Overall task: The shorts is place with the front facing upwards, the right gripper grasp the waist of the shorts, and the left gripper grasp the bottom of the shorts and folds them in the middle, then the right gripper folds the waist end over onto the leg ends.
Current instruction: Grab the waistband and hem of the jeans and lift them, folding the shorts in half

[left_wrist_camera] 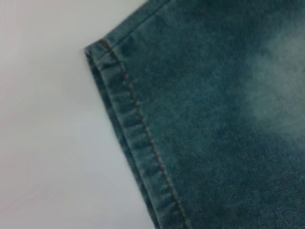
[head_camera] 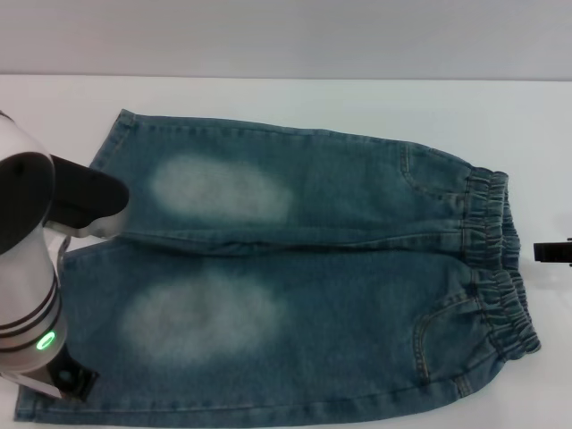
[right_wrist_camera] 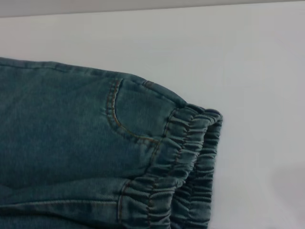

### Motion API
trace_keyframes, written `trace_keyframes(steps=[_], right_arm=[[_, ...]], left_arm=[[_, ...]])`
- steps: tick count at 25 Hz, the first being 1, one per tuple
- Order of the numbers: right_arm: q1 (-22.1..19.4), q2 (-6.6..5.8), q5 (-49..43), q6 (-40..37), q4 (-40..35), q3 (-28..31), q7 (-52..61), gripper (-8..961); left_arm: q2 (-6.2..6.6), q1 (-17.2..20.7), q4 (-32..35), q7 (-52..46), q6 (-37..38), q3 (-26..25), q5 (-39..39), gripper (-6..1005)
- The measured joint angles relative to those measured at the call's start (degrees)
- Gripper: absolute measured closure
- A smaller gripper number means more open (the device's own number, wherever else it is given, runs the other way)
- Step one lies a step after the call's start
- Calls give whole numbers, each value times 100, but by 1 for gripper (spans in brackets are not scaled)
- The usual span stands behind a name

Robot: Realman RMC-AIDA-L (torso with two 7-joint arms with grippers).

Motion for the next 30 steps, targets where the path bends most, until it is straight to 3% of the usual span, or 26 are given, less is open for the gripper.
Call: trace_keyframes(steps=[7, 26, 30], right_arm=[[-8, -5, -3, 0, -27, 0, -4, 376], [-111, 17, -3, -131, -37, 15, -154, 377], [-122, 18, -3, -141, -39, 2, -162, 377]], left_arm=[[-10, 84, 100, -129, -39, 249, 163, 1001], [10, 252, 171, -61, -133, 40, 135, 283], [18, 260, 110, -25, -100, 32, 141, 246]])
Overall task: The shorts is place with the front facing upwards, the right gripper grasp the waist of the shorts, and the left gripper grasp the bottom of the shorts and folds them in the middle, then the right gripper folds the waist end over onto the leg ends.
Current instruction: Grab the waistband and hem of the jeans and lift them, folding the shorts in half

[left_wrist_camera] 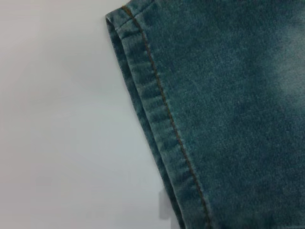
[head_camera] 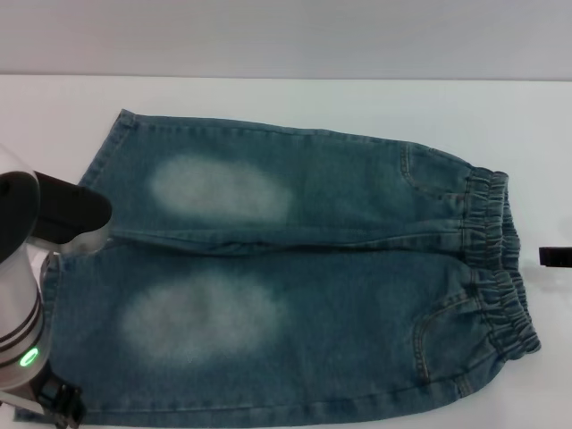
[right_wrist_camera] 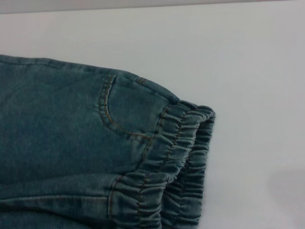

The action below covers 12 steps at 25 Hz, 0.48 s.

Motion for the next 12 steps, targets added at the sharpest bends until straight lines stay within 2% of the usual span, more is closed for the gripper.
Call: trace_keyframes(steps=[12], right_arm=[[33, -5, 44, -12, 30, -3, -64, 377]], left_arm=[[-39, -95, -152, -140, 325, -51, -40, 240]])
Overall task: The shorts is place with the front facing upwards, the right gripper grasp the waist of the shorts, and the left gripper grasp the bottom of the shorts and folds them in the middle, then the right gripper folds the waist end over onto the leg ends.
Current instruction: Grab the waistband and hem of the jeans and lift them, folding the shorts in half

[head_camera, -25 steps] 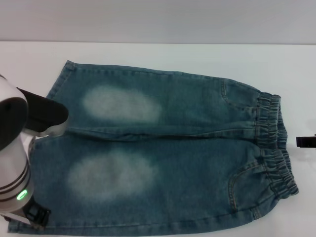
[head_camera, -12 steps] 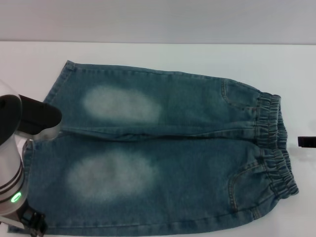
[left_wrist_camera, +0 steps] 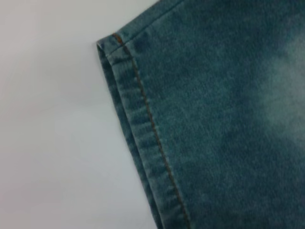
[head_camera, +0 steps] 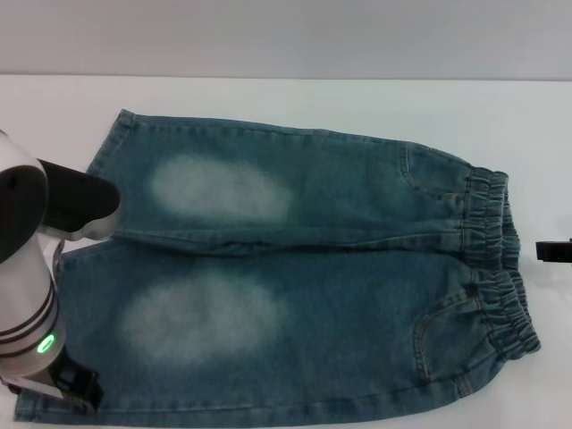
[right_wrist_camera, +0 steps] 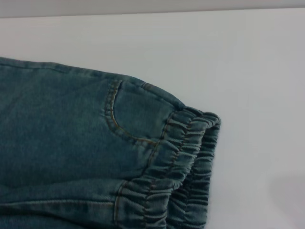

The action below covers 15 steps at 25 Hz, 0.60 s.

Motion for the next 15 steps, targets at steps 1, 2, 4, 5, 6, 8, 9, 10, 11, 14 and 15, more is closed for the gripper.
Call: trace_keyframes(steps=[1, 2, 4, 5, 6, 8, 9, 10, 11, 14, 15], right_arm=[[6, -3, 0, 5, 1, 0, -4, 377], [15, -3, 0, 11, 2, 0, -8, 377], [29, -4, 0, 21, 6, 0, -11, 377], [36, -3, 2, 23, 7, 0, -11, 377], [40, -2, 7, 29, 9, 0, -11, 377], [48, 2, 10, 43, 11, -1, -10, 377], [51, 4, 10, 50, 14, -3, -10, 377], [53, 6, 10, 58, 17, -4, -9, 377], [52, 6, 10, 64, 24, -6, -4, 377], [40, 6, 10, 73, 48, -8, 5, 377], [35, 6, 7, 76, 57, -8, 9, 377]], left_arm=[[0, 0, 0, 0, 0, 0, 0, 240], [0, 0, 0, 0, 0, 0, 0, 240], [6, 35, -63, -64, 91, -21, 25, 241], [21, 50, -158, -84, 148, -29, 46, 241], [21, 50, -158, -84, 148, -29, 46, 241], [23, 44, -264, -65, 179, -69, 40, 242], [22, 42, -269, -58, 179, -73, 35, 242], [21, 36, -275, -52, 179, -76, 25, 242], [21, 33, -278, -51, 179, -76, 21, 242], [22, 11, -291, -43, 164, -75, 12, 243], [22, 7, -294, -41, 148, -76, 10, 243]])
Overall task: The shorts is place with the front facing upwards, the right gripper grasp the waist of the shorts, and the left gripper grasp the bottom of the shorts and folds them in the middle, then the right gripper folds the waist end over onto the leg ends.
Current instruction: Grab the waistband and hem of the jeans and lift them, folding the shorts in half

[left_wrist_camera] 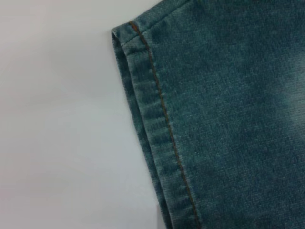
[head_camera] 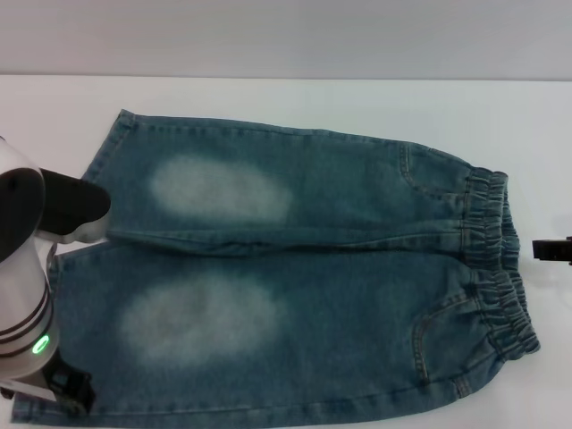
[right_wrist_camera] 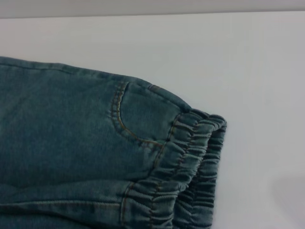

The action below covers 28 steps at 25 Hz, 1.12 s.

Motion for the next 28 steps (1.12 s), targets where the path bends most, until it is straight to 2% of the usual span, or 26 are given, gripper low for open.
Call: trace_keyframes(steps=[12, 25, 28], right_arm=[[1, -1, -36, 23, 11, 0, 6, 377], [-1, -10, -43, 74, 18, 0, -3, 377], [0, -10, -43, 79, 19, 0, -6, 377]], left_arm=[[-4, 18, -39, 58, -113, 36, -179, 246], [-12, -34, -18, 350, -209, -80, -552, 387], [-16, -143, 72, 353, -293, -56, -520, 511]])
